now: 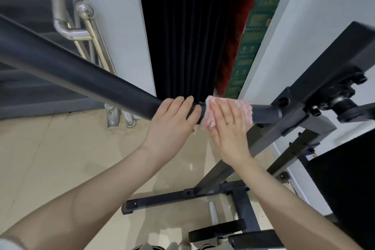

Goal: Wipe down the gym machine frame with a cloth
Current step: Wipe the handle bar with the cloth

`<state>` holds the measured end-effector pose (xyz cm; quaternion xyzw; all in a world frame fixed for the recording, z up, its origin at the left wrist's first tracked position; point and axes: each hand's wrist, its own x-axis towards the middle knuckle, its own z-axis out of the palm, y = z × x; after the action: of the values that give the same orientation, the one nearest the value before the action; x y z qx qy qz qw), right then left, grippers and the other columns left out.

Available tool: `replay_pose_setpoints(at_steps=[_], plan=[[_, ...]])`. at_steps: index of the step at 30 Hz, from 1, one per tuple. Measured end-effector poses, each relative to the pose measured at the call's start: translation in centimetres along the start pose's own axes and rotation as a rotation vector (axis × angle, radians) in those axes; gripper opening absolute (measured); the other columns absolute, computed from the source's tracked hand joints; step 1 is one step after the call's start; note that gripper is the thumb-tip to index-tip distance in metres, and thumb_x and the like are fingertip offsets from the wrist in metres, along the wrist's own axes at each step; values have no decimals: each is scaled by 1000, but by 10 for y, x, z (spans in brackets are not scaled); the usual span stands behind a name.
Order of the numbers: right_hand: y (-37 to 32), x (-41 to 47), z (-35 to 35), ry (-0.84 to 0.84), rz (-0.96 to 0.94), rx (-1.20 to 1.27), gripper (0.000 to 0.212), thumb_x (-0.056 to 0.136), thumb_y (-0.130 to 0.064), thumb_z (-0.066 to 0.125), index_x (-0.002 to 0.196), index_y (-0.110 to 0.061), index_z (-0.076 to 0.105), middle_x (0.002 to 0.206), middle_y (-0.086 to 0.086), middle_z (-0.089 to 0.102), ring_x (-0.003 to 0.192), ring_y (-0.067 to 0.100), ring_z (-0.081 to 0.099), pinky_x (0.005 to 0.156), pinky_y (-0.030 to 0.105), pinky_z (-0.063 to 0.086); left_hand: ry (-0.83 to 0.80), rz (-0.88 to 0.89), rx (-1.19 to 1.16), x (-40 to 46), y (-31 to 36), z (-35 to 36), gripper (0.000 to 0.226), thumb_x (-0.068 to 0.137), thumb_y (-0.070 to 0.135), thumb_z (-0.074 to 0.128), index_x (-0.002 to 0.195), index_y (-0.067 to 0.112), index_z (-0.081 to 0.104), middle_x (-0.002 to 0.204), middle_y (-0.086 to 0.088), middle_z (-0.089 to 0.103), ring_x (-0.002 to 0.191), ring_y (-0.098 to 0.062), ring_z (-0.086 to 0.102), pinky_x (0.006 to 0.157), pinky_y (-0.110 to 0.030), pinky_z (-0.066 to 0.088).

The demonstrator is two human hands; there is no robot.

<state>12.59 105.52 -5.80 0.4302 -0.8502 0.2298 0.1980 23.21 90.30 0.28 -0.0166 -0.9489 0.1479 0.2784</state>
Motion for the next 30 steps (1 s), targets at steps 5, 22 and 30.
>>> replay_pose_setpoints(at_steps=[5, 22, 30], plan=[[71, 4, -26, 7, 195, -10, 45, 95, -32, 33, 125, -11, 58, 125, 8, 58, 118, 30, 48, 106, 43, 29, -86, -49, 71, 18, 9, 8, 58, 55, 31, 87, 106, 11, 67, 86, -8, 63, 74, -27, 59, 70, -36, 40], [86, -20, -3, 83, 187, -242, 56, 93, -30, 44, 141, -2, 39, 142, 20, 44, 133, 44, 34, 110, 59, 23, -71, -30, 20, 16, 3, 12, 61, 55, 35, 87, 107, 10, 68, 89, -6, 66, 74, -26, 60, 69, -35, 44], [10, 9, 18, 157, -308, -189, 60, 92, -8, 44, 148, -13, 22, 149, 8, 25, 137, 35, 27, 114, 49, 21, -17, 21, 34, 1, -19, -9, 37, 60, 9, 80, 93, 7, 66, 81, -2, 64, 77, -25, 61, 77, -32, 33]])
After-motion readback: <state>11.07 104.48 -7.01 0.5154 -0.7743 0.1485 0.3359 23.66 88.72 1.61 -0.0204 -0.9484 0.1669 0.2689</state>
